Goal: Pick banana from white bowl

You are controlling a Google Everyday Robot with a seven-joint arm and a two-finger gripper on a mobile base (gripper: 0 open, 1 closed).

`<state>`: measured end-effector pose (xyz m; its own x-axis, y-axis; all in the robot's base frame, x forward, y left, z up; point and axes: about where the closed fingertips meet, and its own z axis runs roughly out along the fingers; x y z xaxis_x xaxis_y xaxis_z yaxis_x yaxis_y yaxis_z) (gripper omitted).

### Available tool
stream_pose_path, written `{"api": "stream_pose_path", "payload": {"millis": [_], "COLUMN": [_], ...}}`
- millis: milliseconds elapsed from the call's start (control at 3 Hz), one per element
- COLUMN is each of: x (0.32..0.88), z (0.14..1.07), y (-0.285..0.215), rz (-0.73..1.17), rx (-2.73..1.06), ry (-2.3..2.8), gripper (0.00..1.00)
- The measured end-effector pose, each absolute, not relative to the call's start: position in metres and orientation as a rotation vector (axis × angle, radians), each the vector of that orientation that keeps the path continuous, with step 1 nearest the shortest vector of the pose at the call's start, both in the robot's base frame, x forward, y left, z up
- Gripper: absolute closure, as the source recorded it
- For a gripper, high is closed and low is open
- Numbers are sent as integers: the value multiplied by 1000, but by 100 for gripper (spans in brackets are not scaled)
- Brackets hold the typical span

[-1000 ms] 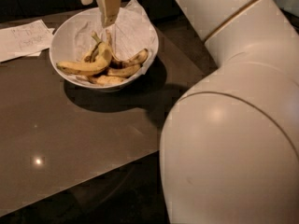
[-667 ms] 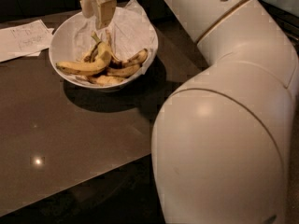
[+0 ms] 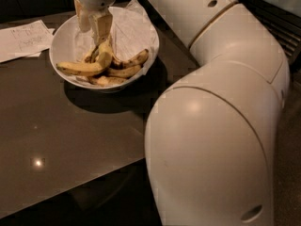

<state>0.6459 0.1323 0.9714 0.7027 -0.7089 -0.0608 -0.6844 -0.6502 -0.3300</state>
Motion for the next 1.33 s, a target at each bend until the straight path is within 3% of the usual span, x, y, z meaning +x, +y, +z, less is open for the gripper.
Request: {"api": "stream_pose_path", "payload": {"millis": [667, 1333], "x": [637, 632], "z": [942, 922], "y": [135, 132], "rz": [-33, 24], "rx": [-2628, -2642], "ry": [1113, 1149], "gripper": [44, 41]}}
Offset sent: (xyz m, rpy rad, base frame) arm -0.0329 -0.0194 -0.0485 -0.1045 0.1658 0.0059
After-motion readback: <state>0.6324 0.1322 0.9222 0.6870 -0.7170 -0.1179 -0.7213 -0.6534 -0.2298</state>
